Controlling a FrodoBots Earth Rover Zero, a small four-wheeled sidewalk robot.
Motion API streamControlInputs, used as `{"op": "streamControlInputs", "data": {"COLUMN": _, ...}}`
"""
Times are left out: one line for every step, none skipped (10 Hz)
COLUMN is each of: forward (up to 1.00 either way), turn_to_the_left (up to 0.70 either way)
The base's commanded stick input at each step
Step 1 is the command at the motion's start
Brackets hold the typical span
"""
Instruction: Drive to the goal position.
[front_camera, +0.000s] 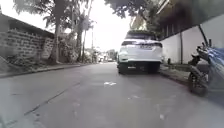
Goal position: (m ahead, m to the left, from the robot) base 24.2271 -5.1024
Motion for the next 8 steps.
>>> {"op": "streamControlInputs", "data": {"forward": 1.00, "turn_to_the_left": 0.24}}
{"op": "streamControlInputs", "data": {"forward": 1.00, "turn_to_the_left": 0.00}}
{"op": "streamControlInputs", "data": {"forward": 1.00, "turn_to_the_left": 0.00}}
{"op": "streamControlInputs", "data": {"forward": 1.00, "turn_to_the_left": 0.00}}
{"op": "streamControlInputs", "data": {"forward": 1.00, "turn_to_the_left": 0.00}}
{"op": "streamControlInputs", "data": {"forward": 1.00, "turn_to_the_left": 0.00}}
{"op": "streamControlInputs", "data": {"forward": 1.00, "turn_to_the_left": 0.00}}
{"op": "streamControlInputs", "data": {"forward": 1.00, "turn_to_the_left": 0.00}}
